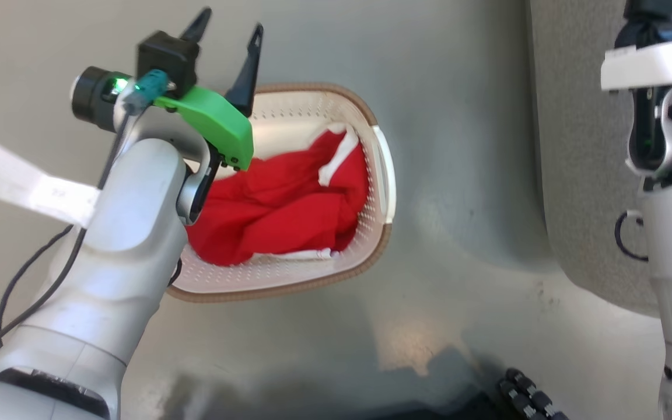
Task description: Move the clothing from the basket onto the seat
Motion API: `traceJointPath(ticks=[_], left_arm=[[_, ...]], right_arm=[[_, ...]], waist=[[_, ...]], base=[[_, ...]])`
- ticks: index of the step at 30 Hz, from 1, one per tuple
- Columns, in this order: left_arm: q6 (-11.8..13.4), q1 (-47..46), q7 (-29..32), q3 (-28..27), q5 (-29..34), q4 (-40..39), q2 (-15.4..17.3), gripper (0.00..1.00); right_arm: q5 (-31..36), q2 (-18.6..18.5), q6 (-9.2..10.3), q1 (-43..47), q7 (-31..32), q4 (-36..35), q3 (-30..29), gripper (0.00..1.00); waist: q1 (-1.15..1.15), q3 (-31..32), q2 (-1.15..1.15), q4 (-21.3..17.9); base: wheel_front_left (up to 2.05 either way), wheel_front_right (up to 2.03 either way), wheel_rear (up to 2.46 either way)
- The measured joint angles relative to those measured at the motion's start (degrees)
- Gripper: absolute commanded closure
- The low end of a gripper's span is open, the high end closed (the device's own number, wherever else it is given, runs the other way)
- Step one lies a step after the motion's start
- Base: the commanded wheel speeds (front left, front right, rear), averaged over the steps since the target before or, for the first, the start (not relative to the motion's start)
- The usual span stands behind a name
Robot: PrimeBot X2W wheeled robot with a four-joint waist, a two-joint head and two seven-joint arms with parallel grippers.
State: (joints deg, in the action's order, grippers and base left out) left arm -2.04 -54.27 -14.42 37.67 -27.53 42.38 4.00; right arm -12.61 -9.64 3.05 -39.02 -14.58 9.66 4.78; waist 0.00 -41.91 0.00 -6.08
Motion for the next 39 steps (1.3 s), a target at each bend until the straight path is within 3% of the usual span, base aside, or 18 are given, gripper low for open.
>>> traceJointPath(ticks=[14, 39], left_arm=[[5.12, 12.70, 0.00, -11.89, -0.58, -11.55, 2.69, 0.00], [7.59, 39.02, 0.00, -22.04, 0.63, -22.82, 5.33, 0.00]], right_arm=[[0.00, 1.14, -0.19, 10.76, 0.00, 3.02, -0.13, 0.00], [-0.02, 3.44, -0.19, 29.11, 0.00, 4.15, 0.73, 0.00]], waist=[[0.00, 11.22, 0.00, 2.91], [0.00, 30.49, 0.00, 4.32]], base=[[0.00, 0.00, 0.00], [0.00, 0.00, 0.00]])
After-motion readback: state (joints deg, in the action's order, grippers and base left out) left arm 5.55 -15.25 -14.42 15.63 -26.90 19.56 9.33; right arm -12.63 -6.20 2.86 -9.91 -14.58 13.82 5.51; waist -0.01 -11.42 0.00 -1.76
